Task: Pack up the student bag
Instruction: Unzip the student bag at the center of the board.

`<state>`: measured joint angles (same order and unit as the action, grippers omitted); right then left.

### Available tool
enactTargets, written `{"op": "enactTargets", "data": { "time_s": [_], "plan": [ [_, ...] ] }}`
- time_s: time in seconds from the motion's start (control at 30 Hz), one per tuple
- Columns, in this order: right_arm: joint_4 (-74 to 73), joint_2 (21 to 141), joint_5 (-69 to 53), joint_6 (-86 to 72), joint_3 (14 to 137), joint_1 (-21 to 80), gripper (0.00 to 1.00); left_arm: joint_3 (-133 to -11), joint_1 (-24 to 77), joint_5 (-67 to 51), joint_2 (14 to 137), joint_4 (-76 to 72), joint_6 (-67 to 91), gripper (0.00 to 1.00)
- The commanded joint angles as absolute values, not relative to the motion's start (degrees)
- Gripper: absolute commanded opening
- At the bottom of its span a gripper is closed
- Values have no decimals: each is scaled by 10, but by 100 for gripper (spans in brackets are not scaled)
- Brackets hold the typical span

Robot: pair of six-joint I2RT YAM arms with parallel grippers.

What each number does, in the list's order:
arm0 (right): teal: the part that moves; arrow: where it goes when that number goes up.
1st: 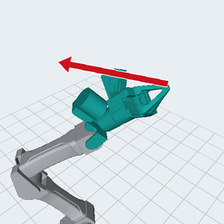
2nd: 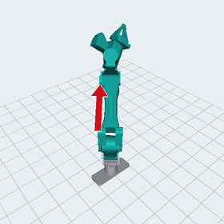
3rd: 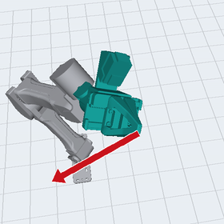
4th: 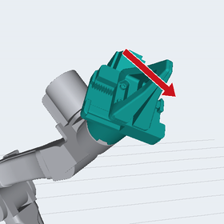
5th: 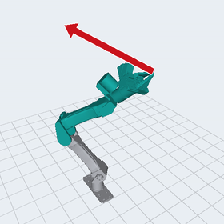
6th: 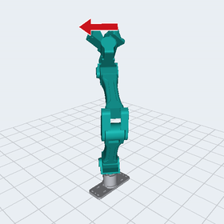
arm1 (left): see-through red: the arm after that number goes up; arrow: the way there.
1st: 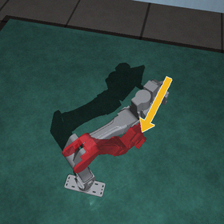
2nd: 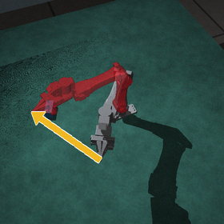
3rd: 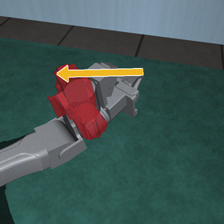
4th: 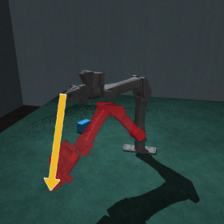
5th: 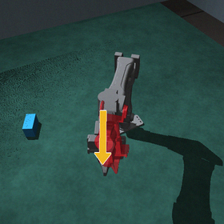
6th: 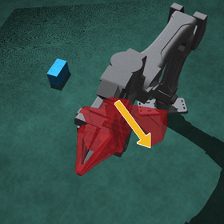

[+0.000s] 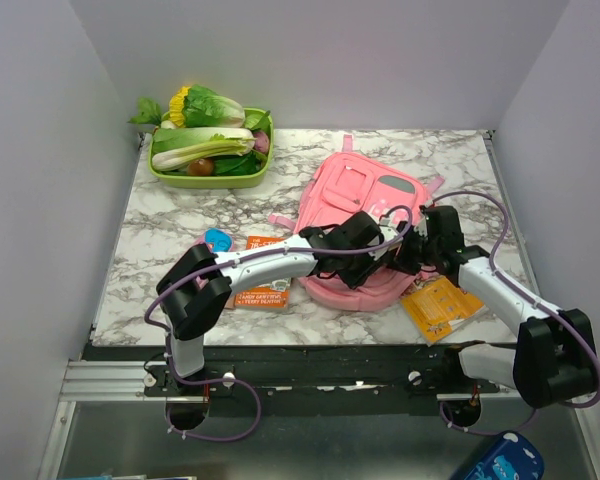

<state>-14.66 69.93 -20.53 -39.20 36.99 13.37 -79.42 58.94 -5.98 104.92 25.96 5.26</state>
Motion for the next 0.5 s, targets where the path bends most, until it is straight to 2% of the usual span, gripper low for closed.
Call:
{"op": "enactTargets", "data": {
  "time_s": [0.0, 0.03, 0.3, 0.47],
  "plan": [
    [-121, 707, -228, -398, 362, 130, 58, -788, 587, -30, 1029, 248, 40, 52],
    [-120, 707, -229, -399, 362, 131, 58, -791, 587, -31, 1032, 246, 38, 58],
    [-106, 705, -241, -405, 357, 131, 56, -816, 587, -41, 1059, 247, 39, 60],
    [-90, 712, -257, -413, 353, 131, 55, -827, 587, -43, 1074, 249, 46, 51]
  ]
}}
